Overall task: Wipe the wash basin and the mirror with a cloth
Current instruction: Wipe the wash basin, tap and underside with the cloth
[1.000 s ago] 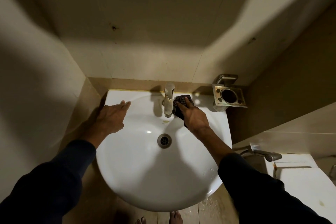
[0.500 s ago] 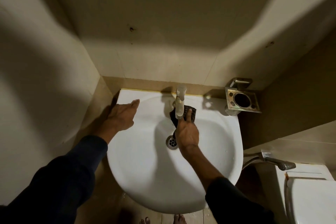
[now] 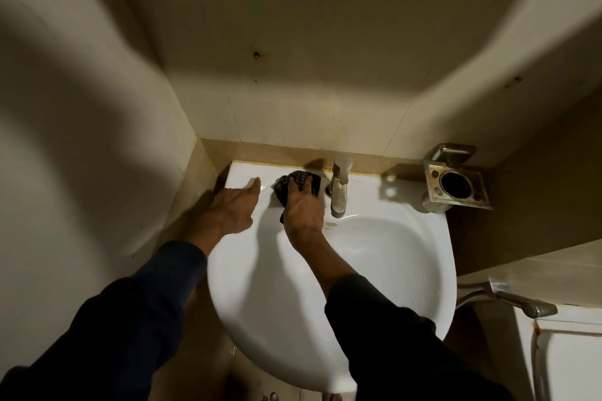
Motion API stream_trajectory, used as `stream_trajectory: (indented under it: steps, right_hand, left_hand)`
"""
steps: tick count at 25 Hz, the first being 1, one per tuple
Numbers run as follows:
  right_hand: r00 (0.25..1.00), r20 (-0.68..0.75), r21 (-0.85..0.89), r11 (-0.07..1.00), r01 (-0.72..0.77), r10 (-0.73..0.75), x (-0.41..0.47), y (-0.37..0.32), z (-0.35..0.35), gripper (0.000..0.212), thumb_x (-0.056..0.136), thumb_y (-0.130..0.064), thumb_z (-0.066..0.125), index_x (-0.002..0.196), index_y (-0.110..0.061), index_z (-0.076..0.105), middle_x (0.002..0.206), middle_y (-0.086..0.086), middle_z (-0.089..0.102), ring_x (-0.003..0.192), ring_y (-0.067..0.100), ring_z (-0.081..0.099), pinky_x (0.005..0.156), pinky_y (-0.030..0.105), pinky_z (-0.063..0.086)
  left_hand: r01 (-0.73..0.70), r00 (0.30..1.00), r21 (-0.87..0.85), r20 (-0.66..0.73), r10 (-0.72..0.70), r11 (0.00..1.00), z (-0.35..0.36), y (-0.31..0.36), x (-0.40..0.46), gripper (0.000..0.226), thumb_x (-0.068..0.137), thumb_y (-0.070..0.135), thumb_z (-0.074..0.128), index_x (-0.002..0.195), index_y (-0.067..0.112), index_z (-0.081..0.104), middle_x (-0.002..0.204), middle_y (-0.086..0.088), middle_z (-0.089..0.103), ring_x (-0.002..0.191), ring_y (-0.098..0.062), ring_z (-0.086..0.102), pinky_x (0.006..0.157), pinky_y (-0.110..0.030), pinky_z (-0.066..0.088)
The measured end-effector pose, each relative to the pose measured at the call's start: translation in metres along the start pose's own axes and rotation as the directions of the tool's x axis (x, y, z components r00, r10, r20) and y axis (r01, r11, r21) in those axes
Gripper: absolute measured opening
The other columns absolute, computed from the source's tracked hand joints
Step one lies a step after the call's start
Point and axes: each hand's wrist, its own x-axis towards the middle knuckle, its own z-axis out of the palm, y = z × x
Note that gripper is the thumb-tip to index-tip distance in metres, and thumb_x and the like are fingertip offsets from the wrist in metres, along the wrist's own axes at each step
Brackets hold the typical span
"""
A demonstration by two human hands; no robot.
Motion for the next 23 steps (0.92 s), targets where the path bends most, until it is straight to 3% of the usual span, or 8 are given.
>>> stream_trajectory:
  steps: [5,7,12,17,23]
  right_hand:
    - [0.999,0.013,-0.077,0.996,0.042,-0.041,0.011,0.002,0.001,0.086,0.087,-0.011,0.067,0.154,-0.018,0.014,0.160,0.021,0.004,0.131,0.036,0.045,0.093,0.040,0.052]
    - [0.997,0.024,-0.070,0.995,0.072,-0.071,-0.001,0.011,0.005,0.087,0.084,-0.006,0.069,0.154,-0.018,0.018,0.160,0.020,0.006,0.132,0.037,0.044,0.092,0.040,0.052]
    - [0.988,0.077,-0.090,0.986,0.141,-0.135,-0.033,0.046,0.007,0.098,0.076,0.000,0.073,0.153,-0.025,0.018,0.162,0.010,0.006,0.120,0.037,0.053,0.072,0.039,0.054]
    - [0.946,0.134,-0.255,0.912,0.320,-0.294,-0.044,0.092,-0.010,0.080,0.088,0.000,0.053,0.153,-0.032,0.018,0.152,0.015,0.029,0.116,0.037,0.051,0.080,0.042,0.051]
    - [0.888,0.211,-0.337,0.823,0.458,-0.408,-0.037,0.147,-0.036,0.091,0.083,0.005,0.053,0.152,-0.040,0.017,0.163,-0.002,0.006,0.117,0.033,0.049,0.081,0.039,0.050]
  left_hand:
    - [-0.012,1.000,0.054,-0.002,0.013,0.998,0.001,0.000,0.002,0.082,0.092,0.011,0.052,0.155,0.009,0.000,0.118,-0.012,0.064,0.094,-0.027,0.066,0.066,-0.029,0.040]
    - [-0.001,1.000,0.049,0.006,0.001,0.999,0.002,-0.001,0.003,0.082,0.090,0.009,0.051,0.155,0.010,0.001,0.117,-0.012,0.065,0.095,-0.028,0.067,0.066,-0.029,0.039]
    - [0.010,1.000,0.025,0.007,-0.010,1.000,-0.001,-0.001,0.004,0.082,0.088,0.005,0.048,0.155,0.011,0.002,0.121,-0.012,0.064,0.100,-0.029,0.066,0.071,-0.029,0.037]
    - [0.010,0.999,0.006,0.051,-0.010,1.000,0.001,-0.001,0.002,0.083,0.088,0.006,0.047,0.156,0.011,-0.001,0.132,-0.011,0.059,0.106,-0.029,0.064,0.075,-0.028,0.038]
    - [0.009,0.997,-0.083,0.076,-0.002,0.997,0.003,-0.001,0.005,0.083,0.090,0.007,0.047,0.156,0.012,-0.003,0.138,-0.009,0.055,0.109,-0.029,0.062,0.081,-0.029,0.043]
